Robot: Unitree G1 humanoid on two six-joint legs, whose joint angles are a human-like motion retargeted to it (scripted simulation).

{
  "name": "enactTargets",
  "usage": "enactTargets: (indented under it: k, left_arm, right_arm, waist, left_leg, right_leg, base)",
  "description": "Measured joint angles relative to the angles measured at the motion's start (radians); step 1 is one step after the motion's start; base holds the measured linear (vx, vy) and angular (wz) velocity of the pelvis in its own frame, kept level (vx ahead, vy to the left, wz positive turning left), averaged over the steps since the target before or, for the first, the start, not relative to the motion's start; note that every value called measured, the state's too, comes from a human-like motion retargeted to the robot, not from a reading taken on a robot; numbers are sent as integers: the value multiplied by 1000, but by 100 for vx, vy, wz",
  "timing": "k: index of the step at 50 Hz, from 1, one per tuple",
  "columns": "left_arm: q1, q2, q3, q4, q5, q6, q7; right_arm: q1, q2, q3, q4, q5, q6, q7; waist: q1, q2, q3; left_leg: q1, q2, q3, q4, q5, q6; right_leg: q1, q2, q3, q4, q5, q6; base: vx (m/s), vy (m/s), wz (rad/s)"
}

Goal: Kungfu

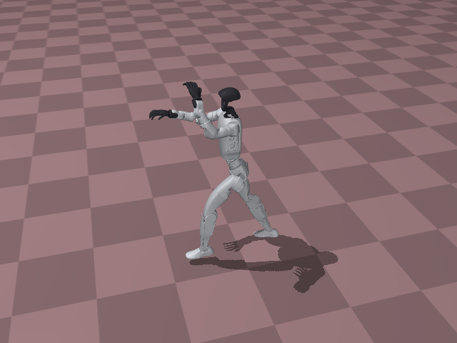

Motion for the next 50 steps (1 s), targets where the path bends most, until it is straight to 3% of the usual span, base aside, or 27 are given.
enactTargets:
  k: [2, 5, 7, 8, 10, 14, 23, 30, 35, 40, 45, 50]
  left_arm:
    - [-5, 16, 19, -12, 55, -3, 42]
    - [-18, 18, 58, -34, 110, -7, 102]
    - [-37, 7, 55, -48, 103, -12, 106]
    - [-38, 6, 51, -53, 95, -10, 101]
    - [-26, 27, 50, -63, 70, -8, 76]
    - [-9, 76, 67, -72, 53, -2, 47]
    - [36, 97, 72, -106, 79, -1, 45]
    - [141, 95, 89, -167, 87, 16, 124]
    - [286, 34, 104, -227, 87, 32, 107]
    - [452, -78, 30, -263, 99, -9, 87]
    - [574, -243, -54, -238, 236, -47, 130]
    - [622, -331, 15, -140, 513, -52, 262]
  right_arm:
    - [-147, 90, -3, 325, -240, 156, -120]
    - [-318, 150, -16, 687, -394, 581, -181]
    - [-391, 130, -3, 804, -394, 582, -135]
    - [-409, 123, 7, 818, -390, 541, -130]
    - [-417, 132, 5, 804, -417, 465, -169]
    - [-436, 171, 6, 764, -492, 402, -244]
    - [-407, 214, -22, 731, -437, 411, -233]
    - [-376, 233, -69, 739, -328, 419, -238]
    - [-349, 274, -162, 738, 3, 412, -211]
    - [-325, 350, -255, 692, 543, 298, -141]
    - [-295, 457, -329, 616, 1159, 173, -5]
    - [-138, 611, -299, 399, 1653, 205, 236]
  waist:
    - [22, -45, 49]
    - [58, -79, 135]
    - [83, -107, 183]
    - [88, -116, 195]
    - [77, -121, 193]
    - [46, -125, 194]
    - [18, -123, 169]
    - [9, -124, 156]
    - [8, -122, 140]
    - [11, -130, 146]
    - [12, -136, 150]
    - [-42, -93, 119]
  left_leg:
    - [33, -47, 26, -1, -10, 14]
    - [66, -89, 14, -7, -13, 13]
    - [75, -105, -5, -13, -4, 10]
    - [80, -109, -14, -19, 1, 8]
    - [77, -111, -33, -24, 6, 0]
    - [58, -99, -40, -22, 20, 9]
    - [26, -72, -57, -11, 28, 14]
    - [5, -70, -62, -8, 27, 14]
    - [-35, -52, -58, 17, 16, 39]
    - [-24, -40, -32, 51, -25, 56]
    - [46, -61, -14, 58, -102, 69]
    - [228, -147, 29, -27, -165, 114]
  right_leg:
    - [39, -57, -36, 5, -49, -4]
    - [85, -69, -63, 11, -116, -32]
    - [102, -66, -70, 16, -125, -15]
    - [108, -64, -74, 19, -126, -9]
    - [106, -53, -81, 23, -130, -6]
    - [93, -41, -80, 21, -134, -1]
    - [68, -7, -80, 18, -126, 0]
    - [55, 1, -92, 3, -92, 0]
    - [33, 29, -112, -14, -19, 0]
    - [45, 27, -121, -28, 100, 0]
    - [80, -6, -129, -30, 334, 0]
    - [76, -125, -56, 143, 629, -17]
  base:
    - [5, 4, 82]
    - [-10, -13, 73]
    - [-7, -29, 54]
    - [4, -22, 41]
    - [6, -14, 22]
    - [-6, -12, -2]
    - [0, -5, -4]
    - [1, -1, 1]
    - [9, -5, -1]
    - [22, 2, -14]
    - [38, 16, -13]
    - [54, 41, 3]
